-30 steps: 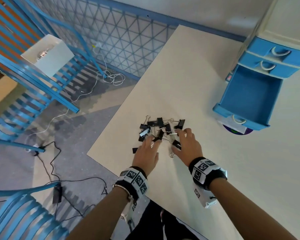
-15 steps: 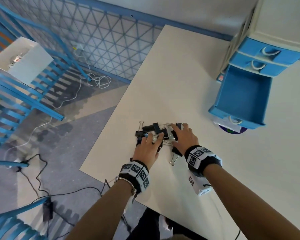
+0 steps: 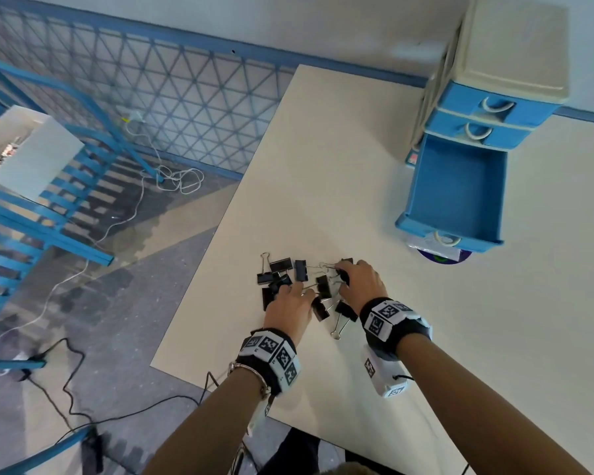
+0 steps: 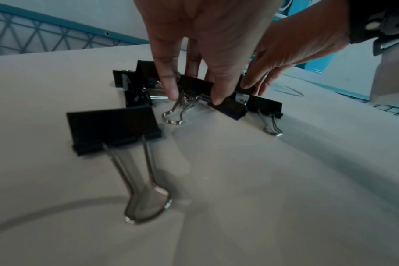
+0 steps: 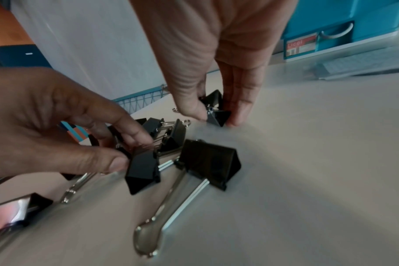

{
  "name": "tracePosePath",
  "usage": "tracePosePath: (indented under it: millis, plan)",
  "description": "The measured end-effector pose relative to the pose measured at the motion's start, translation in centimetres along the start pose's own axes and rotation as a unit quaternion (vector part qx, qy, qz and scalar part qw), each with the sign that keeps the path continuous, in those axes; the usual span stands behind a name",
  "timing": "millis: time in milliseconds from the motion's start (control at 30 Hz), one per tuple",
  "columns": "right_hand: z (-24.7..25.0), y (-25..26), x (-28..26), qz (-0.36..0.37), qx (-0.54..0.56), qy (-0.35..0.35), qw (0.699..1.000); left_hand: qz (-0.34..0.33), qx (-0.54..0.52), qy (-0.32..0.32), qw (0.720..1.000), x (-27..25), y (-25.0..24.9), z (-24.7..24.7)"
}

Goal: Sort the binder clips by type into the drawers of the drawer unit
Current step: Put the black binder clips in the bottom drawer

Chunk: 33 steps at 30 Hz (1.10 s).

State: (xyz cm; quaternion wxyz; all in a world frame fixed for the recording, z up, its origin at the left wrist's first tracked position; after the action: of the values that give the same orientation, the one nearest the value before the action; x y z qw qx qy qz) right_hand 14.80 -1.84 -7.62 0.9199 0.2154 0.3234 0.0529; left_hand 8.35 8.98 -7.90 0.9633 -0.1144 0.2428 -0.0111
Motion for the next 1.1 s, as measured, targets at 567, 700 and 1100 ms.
tracePosePath:
  millis: [567, 700, 1100]
  plan:
    - [1.6, -3.7, -2.3, 0.01, 0.125, -0.028, 0.992, 0.0, 0.024, 0.018, 1.0, -0.3, -2.7, -1.6]
    - [2.2, -4.5, -2.7, 0.01, 0.162, -0.021, 0.987, 0.013, 0.04, 0.023, 0.999, 0.1, -3.2, -1.8]
    - [6.5, -5.7, -4.7, 0.069, 0.213, -0.064, 0.972, 0.0, 0.036, 0.04, 0.999, -0.2, -4.5, -0.9]
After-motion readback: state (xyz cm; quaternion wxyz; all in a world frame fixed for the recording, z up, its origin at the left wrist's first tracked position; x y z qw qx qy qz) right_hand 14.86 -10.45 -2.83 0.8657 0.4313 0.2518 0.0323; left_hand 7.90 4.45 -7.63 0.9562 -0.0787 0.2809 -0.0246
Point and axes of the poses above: each hand's wrist, its own x-axis towards the middle knuckle, its own z-axis out of the back of the hand, y = z × x, the point moved 8 cm from there along x, towards the middle knuckle, and after that the axes turned 6 degrees about y, right-handed, at the moved point
